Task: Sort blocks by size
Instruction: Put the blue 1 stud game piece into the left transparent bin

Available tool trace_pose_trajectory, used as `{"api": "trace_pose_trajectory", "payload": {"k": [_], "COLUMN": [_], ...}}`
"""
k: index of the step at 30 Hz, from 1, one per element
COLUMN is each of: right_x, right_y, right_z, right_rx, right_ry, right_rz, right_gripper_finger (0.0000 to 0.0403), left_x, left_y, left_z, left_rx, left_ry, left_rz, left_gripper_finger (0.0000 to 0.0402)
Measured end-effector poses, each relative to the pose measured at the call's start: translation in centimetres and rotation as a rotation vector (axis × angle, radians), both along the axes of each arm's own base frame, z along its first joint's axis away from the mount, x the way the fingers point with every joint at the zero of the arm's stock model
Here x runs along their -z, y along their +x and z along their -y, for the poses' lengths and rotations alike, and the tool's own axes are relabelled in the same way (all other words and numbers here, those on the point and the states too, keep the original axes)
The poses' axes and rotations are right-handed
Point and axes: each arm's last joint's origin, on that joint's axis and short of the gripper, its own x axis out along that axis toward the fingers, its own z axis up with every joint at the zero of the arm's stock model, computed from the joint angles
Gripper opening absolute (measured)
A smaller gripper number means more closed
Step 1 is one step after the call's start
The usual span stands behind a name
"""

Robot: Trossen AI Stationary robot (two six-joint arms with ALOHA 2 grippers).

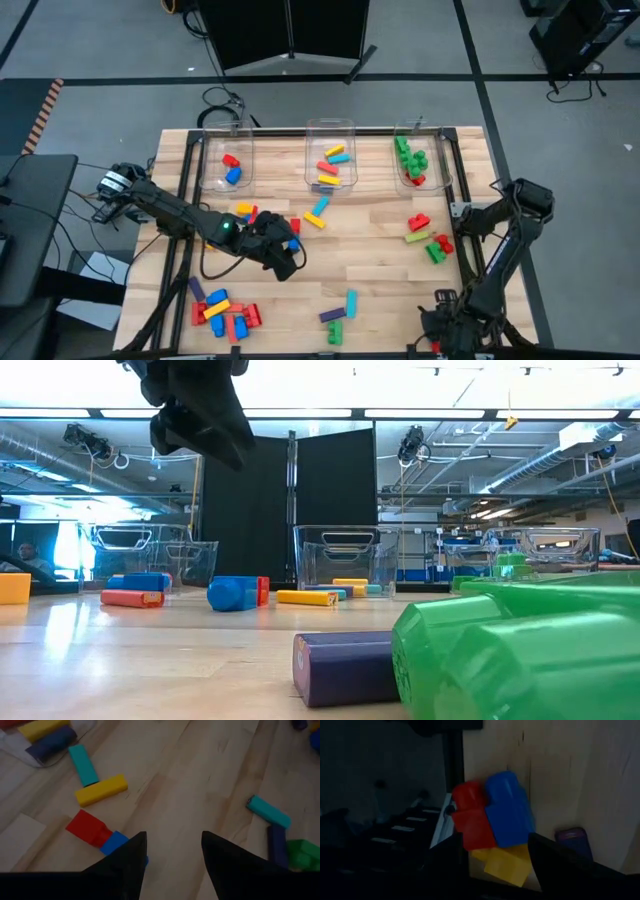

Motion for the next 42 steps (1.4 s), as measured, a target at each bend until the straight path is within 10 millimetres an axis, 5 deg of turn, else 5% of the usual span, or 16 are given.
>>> {"api": "trace_pose_trajectory", "payload": {"k": [15, 31, 42], "right_x": [1.9, 2.1, 1.6], "right_y": [-0.1, 0.6, 1.2], "right_z": [-3.1, -0.7, -0.8], "right_rx": [-0.112, -0.027, -0.096], "right_ry": [-0.242, -0.528, -0.54], "right_rz": [0.001, 0.007, 0.091], "right_gripper_finger": [0.0206, 0.02, 0.0199], "left_x": [-0.2, -0.3, -0.3], "left_y": [0.3, 0.4, 0.4], "left_z": [0.0, -0.1, -0.1], "left_rx": [-0.031, -0.046, -0.046], "left_ry": [-0.019, -0.005, -0.005], "left_rz": [0.044, 0.064, 0.064], "left_gripper_finger": [0.0198, 0.0198, 0.0198]}}
